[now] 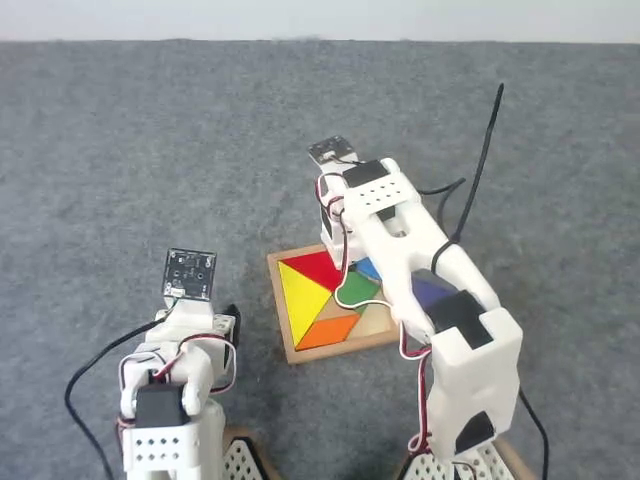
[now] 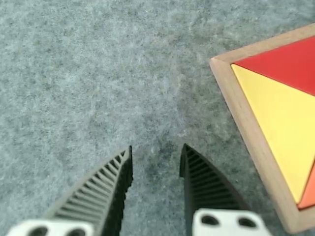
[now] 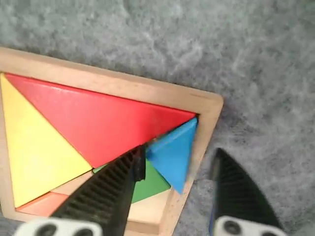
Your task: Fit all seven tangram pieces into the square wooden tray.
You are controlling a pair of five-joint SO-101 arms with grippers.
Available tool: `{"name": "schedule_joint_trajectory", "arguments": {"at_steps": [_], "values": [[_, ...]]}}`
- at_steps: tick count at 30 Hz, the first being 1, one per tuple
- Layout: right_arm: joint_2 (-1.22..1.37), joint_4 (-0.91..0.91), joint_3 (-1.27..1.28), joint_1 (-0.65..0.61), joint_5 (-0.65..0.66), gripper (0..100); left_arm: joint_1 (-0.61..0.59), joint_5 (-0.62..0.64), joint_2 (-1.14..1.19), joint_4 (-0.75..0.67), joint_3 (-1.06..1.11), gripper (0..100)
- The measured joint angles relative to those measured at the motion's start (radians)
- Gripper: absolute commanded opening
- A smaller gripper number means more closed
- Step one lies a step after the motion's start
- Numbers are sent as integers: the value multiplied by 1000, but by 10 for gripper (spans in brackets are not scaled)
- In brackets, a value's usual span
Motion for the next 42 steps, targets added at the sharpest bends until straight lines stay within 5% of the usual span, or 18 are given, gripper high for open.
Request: {"name": "schedule_joint_trajectory", "arguments": {"at_steps": [16, 29, 36, 42], "values": [[-180, -17, 51, 18, -2, 177, 0, 0, 0, 0, 0, 153], [-491, -60, 451, 245, 0, 262, 0, 0, 0, 0, 0, 153], [-491, -68, 560, 256, 353, 261, 0, 0, 0, 0, 0, 153], [-491, -150, 649, 265, 463, 260, 0, 0, 0, 0, 0, 153]]}}
